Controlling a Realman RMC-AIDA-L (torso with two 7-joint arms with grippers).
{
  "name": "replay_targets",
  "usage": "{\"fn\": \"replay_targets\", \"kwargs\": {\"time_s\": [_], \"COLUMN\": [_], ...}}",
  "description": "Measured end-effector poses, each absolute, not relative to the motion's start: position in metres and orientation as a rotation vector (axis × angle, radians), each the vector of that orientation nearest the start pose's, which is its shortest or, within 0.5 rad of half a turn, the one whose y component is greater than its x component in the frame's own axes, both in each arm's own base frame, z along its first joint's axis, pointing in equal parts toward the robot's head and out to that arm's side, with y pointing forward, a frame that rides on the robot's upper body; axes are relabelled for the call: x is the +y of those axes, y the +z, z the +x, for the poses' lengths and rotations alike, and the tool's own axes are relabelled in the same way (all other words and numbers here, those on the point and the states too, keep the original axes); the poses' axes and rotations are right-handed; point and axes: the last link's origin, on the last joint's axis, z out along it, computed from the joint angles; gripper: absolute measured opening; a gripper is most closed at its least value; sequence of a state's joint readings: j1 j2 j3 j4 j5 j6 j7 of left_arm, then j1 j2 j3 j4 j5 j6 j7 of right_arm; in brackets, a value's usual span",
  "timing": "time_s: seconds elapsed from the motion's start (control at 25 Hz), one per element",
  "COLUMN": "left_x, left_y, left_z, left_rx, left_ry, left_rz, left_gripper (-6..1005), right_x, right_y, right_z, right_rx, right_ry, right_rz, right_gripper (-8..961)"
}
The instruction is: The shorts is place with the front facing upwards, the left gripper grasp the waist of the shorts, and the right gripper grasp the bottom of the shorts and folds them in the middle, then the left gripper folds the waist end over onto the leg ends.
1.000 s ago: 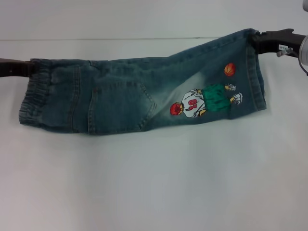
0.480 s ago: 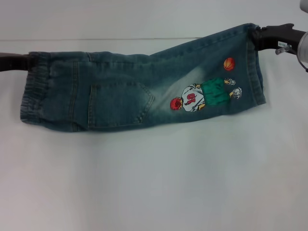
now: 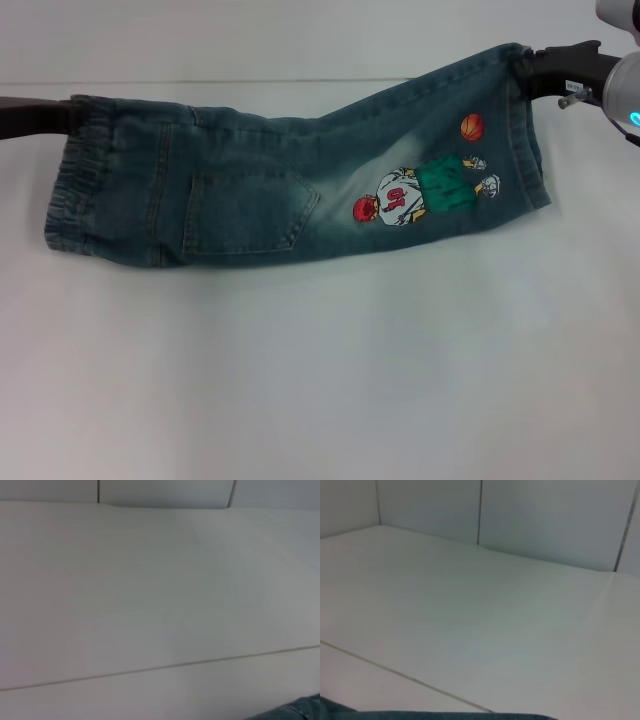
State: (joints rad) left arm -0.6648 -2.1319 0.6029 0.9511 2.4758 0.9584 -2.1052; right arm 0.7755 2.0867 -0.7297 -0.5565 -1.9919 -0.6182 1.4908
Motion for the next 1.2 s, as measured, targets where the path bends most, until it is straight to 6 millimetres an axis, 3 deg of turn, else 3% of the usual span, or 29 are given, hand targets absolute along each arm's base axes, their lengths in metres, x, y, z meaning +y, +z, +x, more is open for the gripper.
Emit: {"fn": "replay_targets", "kwargs": {"time_s": [0.76, 0.8, 0.96, 1.2], "left_x": [0.436, 0.436, 0.438, 0.439], "left_y": [0.051, 0.051, 0.050, 0.056], "left_z": [-0.274, -0.274, -0.277, -0.280], "left_rx": [-0.973, -0.971, -0.969, -0.957], "left_ry": [-0.197, -0.197, -0.191, -0.188], "left_rz": [-1.982, -1.970, -1.946, -1.921], "left_gripper": [79, 108, 226, 480], "right_x": [0.470, 0.470, 0.471, 0.472], "right_y": [0.008, 0.008, 0.007, 0.008], "right_z": [0.241, 0.241, 0.240, 0.240], "right_rx": [0.625, 0.623, 0.621, 0.632], "right_ry": [0.274, 0.272, 0.266, 0.270], "right_rz": [-2.086, -2.088, -2.084, -2.071], "right_gripper": [97, 102, 276, 491]}}
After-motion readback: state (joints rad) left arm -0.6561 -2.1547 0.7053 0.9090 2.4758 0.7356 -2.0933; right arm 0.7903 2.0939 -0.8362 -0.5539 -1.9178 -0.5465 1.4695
